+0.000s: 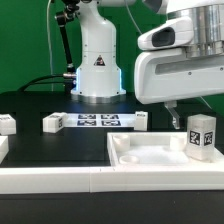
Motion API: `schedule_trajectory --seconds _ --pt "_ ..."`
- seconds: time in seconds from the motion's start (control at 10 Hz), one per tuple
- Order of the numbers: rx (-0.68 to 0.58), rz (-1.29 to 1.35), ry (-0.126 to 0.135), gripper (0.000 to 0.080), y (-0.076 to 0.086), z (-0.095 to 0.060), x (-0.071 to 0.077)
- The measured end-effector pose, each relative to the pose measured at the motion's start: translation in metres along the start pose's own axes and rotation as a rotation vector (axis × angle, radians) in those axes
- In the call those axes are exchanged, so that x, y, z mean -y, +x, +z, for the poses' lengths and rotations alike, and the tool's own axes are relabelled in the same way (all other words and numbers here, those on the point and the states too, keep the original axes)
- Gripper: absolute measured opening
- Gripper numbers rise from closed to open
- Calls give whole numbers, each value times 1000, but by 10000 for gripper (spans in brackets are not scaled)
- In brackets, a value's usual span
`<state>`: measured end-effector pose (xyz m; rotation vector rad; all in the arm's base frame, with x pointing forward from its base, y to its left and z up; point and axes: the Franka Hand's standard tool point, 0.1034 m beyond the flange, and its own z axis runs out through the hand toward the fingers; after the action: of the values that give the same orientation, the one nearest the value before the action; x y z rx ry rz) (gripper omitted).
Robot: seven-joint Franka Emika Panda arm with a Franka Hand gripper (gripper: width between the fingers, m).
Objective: Assemble square table
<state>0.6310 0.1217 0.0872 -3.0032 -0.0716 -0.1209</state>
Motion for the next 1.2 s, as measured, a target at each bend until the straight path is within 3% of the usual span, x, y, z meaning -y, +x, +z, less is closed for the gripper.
schedule_trajectory --seconds 0.4,0.6,0.7,0.8,0.9,1.0,1.2 --pt "5 -346 -30 649 -2 3 1" --pt "6 -408 -30 649 -2 4 0" --pt "6 -407 -30 529 -2 4 0" --pt "7 -407 -30 529 -2 4 0" --pt "7 -407 -30 353 -2 4 -1" --pt "7 -406 -31 291 -2 4 -2" --pt "6 -384 -31 291 -2 4 -2"
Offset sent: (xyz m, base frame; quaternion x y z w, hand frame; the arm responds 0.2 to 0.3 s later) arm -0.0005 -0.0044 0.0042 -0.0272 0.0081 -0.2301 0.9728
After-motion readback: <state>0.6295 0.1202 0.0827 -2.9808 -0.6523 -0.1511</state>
